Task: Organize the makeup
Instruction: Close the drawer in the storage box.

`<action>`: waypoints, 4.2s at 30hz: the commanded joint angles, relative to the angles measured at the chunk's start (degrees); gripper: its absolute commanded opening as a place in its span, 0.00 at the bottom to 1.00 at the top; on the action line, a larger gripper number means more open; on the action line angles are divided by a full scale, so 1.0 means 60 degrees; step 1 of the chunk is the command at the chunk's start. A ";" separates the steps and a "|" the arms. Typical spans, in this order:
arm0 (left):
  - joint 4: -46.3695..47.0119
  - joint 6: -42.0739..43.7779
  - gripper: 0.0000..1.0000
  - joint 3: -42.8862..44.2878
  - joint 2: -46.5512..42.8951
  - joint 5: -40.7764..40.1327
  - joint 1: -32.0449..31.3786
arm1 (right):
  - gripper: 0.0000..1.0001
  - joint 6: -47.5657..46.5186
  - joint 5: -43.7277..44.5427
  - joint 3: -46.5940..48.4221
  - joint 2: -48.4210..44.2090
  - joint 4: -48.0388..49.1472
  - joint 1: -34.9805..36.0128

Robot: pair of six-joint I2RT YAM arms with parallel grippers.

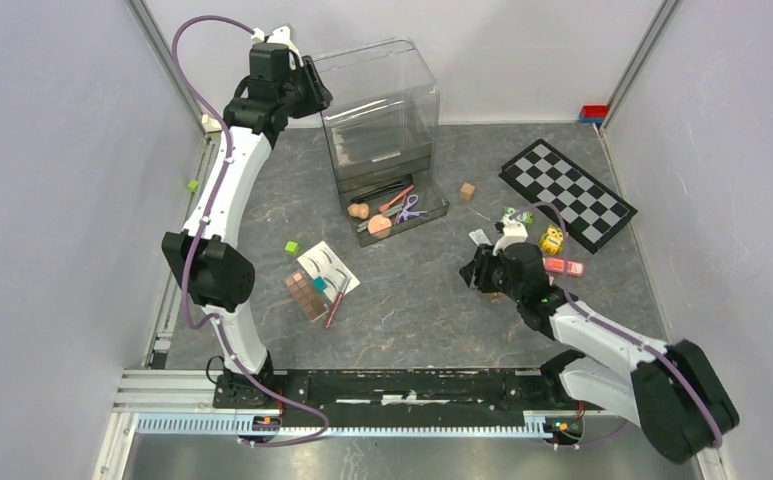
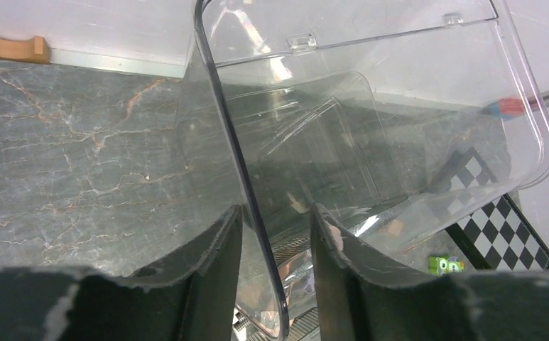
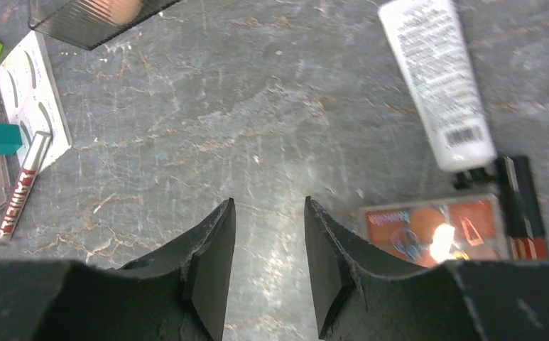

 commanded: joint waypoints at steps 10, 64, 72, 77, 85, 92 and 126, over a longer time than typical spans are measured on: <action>-0.0268 -0.0252 0.28 -0.0234 -0.0145 0.0237 -0.0077 | 0.51 0.0858 0.2005 0.2267 0.4193 0.2940 0.1048; -0.0285 -0.0148 0.25 -0.1061 -0.0496 0.0763 -0.0401 | 0.35 0.1642 0.2902 0.8101 1.1266 0.6331 0.1768; -0.0285 -0.0099 0.24 -0.1209 -0.0530 0.0893 -0.0401 | 0.31 0.2177 0.3168 0.8831 1.1932 0.6804 0.1564; -0.0285 -0.0075 0.23 -0.1259 -0.0519 0.0966 -0.0401 | 0.29 0.2488 0.3182 0.9146 1.2343 0.7304 0.1483; -0.0282 -0.0106 0.21 -0.1399 -0.0547 0.1156 -0.0417 | 0.27 0.2381 0.3053 0.8855 1.2433 0.8321 0.1464; -0.0277 -0.0049 0.19 -0.1590 -0.0767 0.1343 -0.0445 | 0.33 0.1926 0.2708 0.7280 1.1425 0.9392 0.1392; -0.0145 -0.1482 0.41 -0.4917 -0.4563 0.0630 -0.1647 | 0.46 -0.0112 0.4220 0.1784 0.4522 0.7306 0.1243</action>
